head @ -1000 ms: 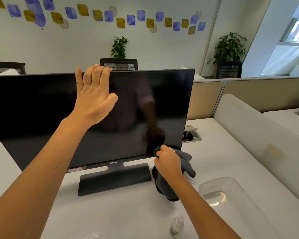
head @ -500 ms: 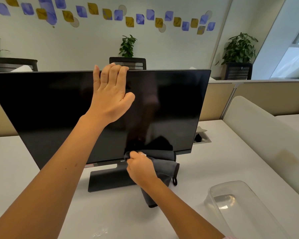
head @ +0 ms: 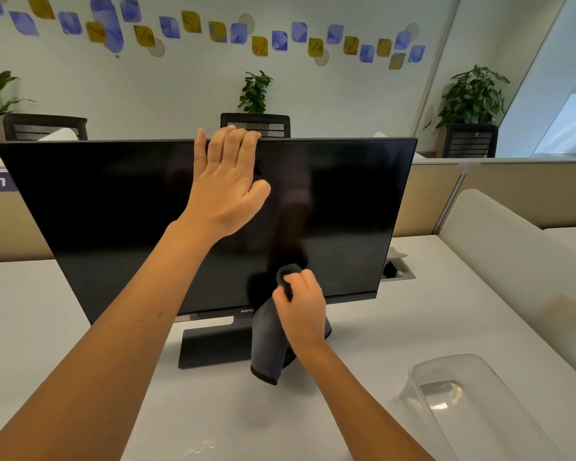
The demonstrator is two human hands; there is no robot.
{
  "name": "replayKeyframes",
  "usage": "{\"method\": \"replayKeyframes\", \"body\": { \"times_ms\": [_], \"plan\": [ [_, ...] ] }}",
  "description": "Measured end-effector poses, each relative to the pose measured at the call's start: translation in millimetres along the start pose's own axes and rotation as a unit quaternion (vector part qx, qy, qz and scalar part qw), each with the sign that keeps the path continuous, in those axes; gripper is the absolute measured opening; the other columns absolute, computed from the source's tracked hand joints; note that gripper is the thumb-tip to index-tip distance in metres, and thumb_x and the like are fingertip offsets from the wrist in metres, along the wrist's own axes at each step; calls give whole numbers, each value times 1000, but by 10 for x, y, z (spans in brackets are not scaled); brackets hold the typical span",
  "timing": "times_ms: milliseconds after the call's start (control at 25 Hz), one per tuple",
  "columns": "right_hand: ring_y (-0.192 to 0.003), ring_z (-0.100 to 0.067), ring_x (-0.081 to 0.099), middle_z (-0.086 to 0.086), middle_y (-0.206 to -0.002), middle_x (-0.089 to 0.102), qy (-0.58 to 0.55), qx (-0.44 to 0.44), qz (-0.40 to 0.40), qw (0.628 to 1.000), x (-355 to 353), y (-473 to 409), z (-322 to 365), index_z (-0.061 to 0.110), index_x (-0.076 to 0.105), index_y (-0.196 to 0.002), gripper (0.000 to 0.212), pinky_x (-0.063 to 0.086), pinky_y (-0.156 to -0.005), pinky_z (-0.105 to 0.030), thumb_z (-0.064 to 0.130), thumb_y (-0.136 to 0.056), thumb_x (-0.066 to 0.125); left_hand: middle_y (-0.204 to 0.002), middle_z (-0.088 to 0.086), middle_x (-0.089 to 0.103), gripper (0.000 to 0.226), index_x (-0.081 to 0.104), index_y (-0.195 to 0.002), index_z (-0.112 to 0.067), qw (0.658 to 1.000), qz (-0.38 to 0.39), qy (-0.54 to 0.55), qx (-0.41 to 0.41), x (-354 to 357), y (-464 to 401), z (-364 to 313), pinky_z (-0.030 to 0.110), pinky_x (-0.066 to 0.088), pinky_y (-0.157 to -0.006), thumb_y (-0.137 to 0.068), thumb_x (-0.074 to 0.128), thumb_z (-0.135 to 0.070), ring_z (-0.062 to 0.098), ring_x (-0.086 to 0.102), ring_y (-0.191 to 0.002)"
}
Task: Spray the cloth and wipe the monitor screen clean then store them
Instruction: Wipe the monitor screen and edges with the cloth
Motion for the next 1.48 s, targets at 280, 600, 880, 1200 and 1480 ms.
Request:
{"method": "replayKeyframes", "body": {
  "times_ms": [280, 600, 880, 1200, 1480],
  "plan": [
    [-73, -8, 53, 4, -87, 52, -52, 111, -151, 981, -580, -232, -414, 11, 61, -96, 10, 37, -57, -4, 18, -89, 61, -137, 3, 31, 59, 29, -134, -14, 1000, 1, 2, 0, -7, -3, 1, 45, -11, -114, -77, 32, -30, 22, 13, -139],
    [-90, -20, 60, -12, -105, 60, -41, 115, -274, 954, -1246, -612, -571, 7, 61, -111, 22, 50, -76, -23, 20, -93, 58, -138, 2, 29, 61, 27, -135, -15, 1000, 3, 1, 6, 5, -15, 11, 44, -12, -114, -76, 32, -32, 20, 10, -139],
    [-100, -20, 60, -17, -116, 61, -20, -17, -332, 943, -1694, -1288, -73, 3, 63, -117, 27, 47, -86, -21, 15, -93, 59, -140, 1, 28, 63, 26, -137, -16, 1000, 10, -3, 9, -21, -16, 2, 44, -13, -115, -76, 32, -30, 19, 9, -140],
    [-97, -26, 59, -16, -111, 61, -11, -83, -314, 946, -1588, -1413, 300, 1, 65, -112, 25, 54, -84, -33, 8, -89, 61, -143, 2, 24, 68, 23, -140, -15, 999, 28, 1, 17, -56, -33, 9, 41, -18, -113, -74, 33, -30, 18, 3, -141],
    [-91, -28, 60, -15, -101, 64, 62, -244, -221, 942, -1096, -1250, 819, -1, 69, -104, 20, 53, -77, -32, 4, -84, 66, -145, 2, 24, 68, 24, -140, -16, 1000, 19, 3, 13, -49, -25, 11, 35, -23, -110, -75, 33, -30, 17, 2, -141]
  ]
}}
Point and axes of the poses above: each hand's wrist, its own y-axis away from the middle knuckle, its own x-axis out of the palm, z = x × y, the point moved 3 cm from there along -y, towards the middle knuckle
